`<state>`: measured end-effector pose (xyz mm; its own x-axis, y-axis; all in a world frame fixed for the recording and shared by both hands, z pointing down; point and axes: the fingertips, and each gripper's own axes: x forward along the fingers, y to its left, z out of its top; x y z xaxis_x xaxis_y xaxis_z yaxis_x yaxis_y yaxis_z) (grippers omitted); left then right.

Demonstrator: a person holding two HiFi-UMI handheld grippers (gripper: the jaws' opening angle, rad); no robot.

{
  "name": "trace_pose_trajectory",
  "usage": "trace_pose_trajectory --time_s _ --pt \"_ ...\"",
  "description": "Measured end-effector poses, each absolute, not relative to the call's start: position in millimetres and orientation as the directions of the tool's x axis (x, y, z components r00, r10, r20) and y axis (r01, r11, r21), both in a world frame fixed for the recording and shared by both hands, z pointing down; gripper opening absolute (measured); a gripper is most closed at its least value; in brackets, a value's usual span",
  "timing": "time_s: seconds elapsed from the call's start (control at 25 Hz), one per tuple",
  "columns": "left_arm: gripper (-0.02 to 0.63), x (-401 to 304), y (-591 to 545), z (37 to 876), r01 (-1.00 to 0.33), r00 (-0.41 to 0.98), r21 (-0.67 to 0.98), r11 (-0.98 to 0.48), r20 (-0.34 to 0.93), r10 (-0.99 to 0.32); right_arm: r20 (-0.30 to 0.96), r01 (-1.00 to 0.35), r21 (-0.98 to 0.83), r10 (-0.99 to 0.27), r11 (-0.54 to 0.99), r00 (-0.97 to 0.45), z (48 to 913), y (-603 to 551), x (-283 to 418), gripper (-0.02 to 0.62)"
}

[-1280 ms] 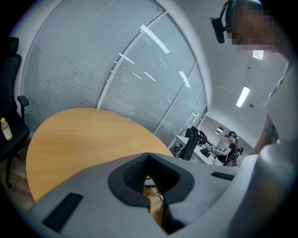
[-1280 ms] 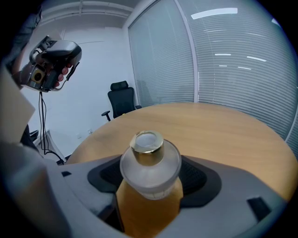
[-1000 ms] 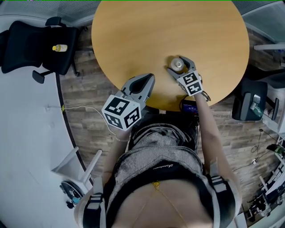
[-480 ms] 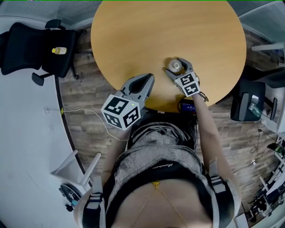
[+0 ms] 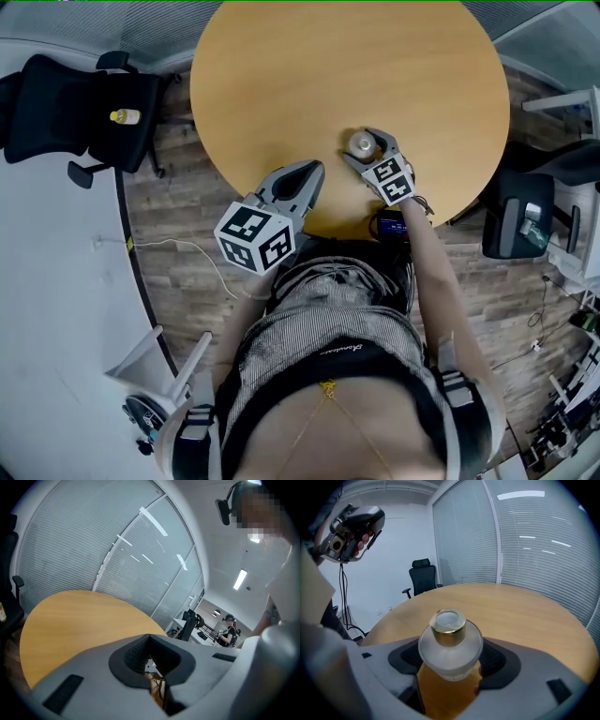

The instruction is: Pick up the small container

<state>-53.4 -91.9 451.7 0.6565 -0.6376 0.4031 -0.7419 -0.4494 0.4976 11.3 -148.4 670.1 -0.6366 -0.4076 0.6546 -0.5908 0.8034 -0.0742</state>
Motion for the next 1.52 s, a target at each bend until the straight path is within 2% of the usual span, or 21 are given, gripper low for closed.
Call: trace_pose_trajectory --time_s 0.88,1.52 --pt "0.006 -60.5 -73.0 453.7 -0.757 0.634 0.504 -0.416 0.411 -0.655 0.645 -0.615 -0.072 -0.433 0.785 -0.629 671.6 -148.1 10.6 0.341" --pt "0.006 -58.1 -54.0 452.3 -0.751 0.639 0.515 -0.414 0.407 -0.653 0.684 -0.565 -0.084 -0.365 0.821 -0.632 673.2 -123.0 25.2 0.341"
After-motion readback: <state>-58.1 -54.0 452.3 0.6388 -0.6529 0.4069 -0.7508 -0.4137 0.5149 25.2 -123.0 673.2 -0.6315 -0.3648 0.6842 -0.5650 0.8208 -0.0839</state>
